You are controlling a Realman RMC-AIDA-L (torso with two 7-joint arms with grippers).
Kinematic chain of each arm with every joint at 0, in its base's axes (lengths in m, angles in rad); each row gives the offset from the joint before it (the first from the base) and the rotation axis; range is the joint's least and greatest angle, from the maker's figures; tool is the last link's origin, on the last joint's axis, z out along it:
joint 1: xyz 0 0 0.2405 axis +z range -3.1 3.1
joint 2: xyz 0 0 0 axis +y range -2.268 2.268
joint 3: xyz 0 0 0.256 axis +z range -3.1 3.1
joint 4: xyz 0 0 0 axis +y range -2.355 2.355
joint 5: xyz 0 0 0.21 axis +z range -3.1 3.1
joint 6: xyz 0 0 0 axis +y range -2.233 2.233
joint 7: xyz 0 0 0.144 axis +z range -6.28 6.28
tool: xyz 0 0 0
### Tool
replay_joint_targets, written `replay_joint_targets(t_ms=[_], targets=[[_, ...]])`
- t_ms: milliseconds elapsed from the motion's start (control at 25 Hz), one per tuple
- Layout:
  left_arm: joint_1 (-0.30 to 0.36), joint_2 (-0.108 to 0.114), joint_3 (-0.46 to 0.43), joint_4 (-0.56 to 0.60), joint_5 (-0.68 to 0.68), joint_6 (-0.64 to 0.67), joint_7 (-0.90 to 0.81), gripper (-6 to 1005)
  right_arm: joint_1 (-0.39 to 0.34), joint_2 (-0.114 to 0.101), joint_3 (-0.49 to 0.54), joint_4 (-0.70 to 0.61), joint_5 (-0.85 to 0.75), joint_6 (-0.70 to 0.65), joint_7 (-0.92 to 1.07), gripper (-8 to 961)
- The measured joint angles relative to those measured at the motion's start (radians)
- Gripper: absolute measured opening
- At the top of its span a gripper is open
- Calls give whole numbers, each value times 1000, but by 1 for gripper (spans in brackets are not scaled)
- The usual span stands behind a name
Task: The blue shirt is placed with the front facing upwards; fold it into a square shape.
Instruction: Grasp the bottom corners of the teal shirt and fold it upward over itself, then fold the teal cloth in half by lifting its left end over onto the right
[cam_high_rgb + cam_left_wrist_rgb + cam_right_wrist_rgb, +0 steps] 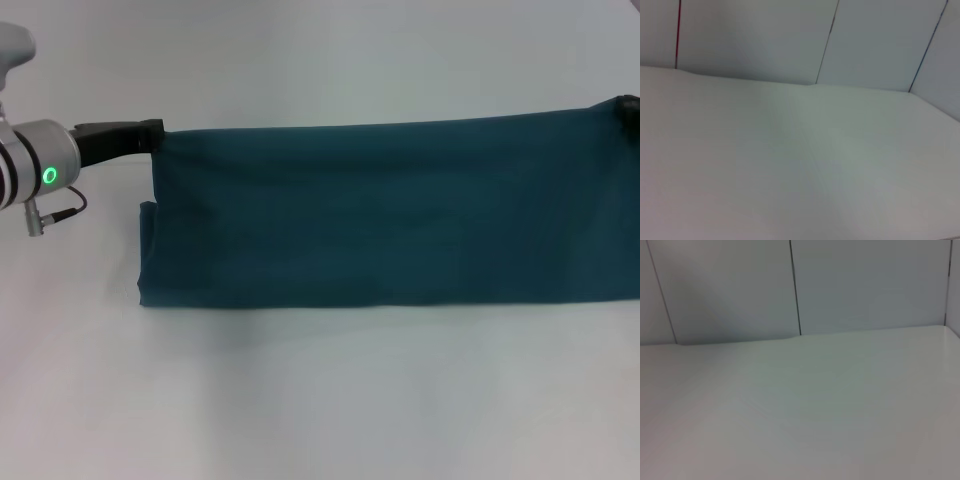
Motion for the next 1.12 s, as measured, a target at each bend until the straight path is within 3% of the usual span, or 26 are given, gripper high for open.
replay_joint_targets(t_ms=[360,600,880,1120], targets=[[-12,-5,0,-27,0,-15,14,12,16,-2,-2,34,6,32,-31,17],[-14,-29,-3,-31,0,-92,11,77,18,0,-2,35,6,52,-85,68],[4,-32,-9,-44,-56,-214,3,153,14,-2,-2,13,53,131,-126,212],[39,-32,-4,-35,-101,-213,6,377,-31,-28,-2,11,154,44,-140,380]])
